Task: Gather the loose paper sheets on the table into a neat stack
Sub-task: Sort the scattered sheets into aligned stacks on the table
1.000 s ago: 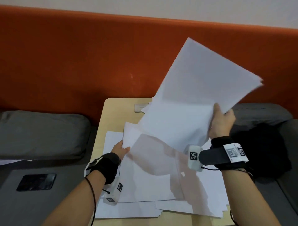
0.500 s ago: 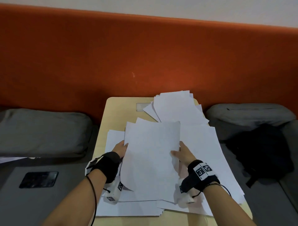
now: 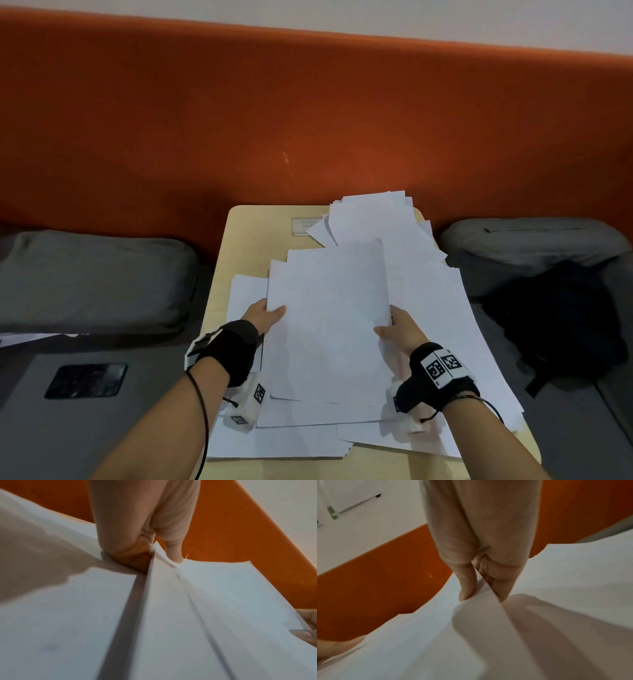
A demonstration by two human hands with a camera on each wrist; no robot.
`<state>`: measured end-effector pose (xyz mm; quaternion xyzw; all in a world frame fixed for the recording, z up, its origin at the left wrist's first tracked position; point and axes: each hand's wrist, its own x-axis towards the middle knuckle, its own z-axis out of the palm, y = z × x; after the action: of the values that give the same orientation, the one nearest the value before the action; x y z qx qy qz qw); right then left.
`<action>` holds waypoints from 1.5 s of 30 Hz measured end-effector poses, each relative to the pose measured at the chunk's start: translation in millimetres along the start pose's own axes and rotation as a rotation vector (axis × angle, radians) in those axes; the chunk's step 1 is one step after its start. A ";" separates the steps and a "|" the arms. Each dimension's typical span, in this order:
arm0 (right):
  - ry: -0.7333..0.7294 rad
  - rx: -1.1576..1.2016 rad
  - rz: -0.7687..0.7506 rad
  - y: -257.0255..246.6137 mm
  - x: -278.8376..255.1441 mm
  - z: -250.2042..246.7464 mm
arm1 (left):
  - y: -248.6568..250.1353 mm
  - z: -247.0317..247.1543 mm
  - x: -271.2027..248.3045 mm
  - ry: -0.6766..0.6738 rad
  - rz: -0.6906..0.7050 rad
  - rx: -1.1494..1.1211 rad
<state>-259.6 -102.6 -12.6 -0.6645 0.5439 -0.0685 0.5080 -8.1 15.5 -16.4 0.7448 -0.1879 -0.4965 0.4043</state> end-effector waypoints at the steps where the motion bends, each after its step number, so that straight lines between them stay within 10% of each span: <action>1: 0.013 -0.012 -0.009 -0.4 -0.7 -1.5 | -0.9 0.2 0.4 0.001 0.001 -0.025; 11: 0.021 -0.188 -0.017 -8.6 -2.3 24.5 | -3.0 8.4 -8.0 0.061 0.111 -0.132; 19: 0.097 0.477 -0.223 -45.8 -18.5 -17.3 | 73.0 -7.9 -44.5 -0.074 0.546 -0.248; 28: 0.286 0.591 -0.567 -120.6 -41.7 -42.2 | 139.4 -5.4 -67.6 0.084 0.902 -0.400; 45: 0.318 0.708 -0.617 -143.7 -49.7 -51.7 | 140.3 -4.3 -70.9 0.168 0.916 -0.346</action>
<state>-218.8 -109.7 142.6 -0.5625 0.3361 -0.4965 0.5693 -18.2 -19.0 136.7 0.5452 -0.3774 -0.2301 0.7123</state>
